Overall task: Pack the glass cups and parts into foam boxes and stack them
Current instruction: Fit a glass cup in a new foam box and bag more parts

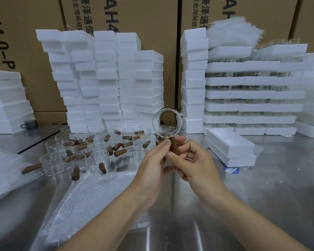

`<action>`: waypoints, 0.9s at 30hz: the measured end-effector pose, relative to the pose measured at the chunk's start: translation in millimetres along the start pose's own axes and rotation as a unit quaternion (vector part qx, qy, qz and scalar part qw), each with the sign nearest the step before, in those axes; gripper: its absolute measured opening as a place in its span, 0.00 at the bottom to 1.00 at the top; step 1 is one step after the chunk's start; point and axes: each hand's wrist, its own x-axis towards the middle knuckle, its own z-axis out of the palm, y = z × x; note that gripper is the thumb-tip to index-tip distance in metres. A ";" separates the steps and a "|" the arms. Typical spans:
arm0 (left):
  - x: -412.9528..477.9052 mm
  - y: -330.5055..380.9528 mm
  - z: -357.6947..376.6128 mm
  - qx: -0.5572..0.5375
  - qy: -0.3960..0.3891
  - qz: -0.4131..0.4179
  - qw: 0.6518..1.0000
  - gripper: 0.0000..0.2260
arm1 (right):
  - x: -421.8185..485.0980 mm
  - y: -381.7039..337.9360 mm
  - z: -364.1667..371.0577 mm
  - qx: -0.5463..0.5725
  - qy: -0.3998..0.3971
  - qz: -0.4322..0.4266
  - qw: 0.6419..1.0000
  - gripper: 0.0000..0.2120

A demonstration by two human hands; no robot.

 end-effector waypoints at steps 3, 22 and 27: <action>1.4 -1.5 -1.8 0.025 0.020 -0.009 0.999 0.19 | -0.9 0.4 -0.4 0.002 -0.001 0.006 1.000 0.12; 0.1 19.8 -6.0 0.039 0.135 0.048 0.989 0.27 | 5.1 -12.5 -12.2 -0.001 0.016 0.044 0.999 0.13; -1.9 18.4 -4.3 0.043 0.143 0.067 0.987 0.31 | 6.0 -10.9 -16.6 -0.028 -0.003 0.033 0.999 0.17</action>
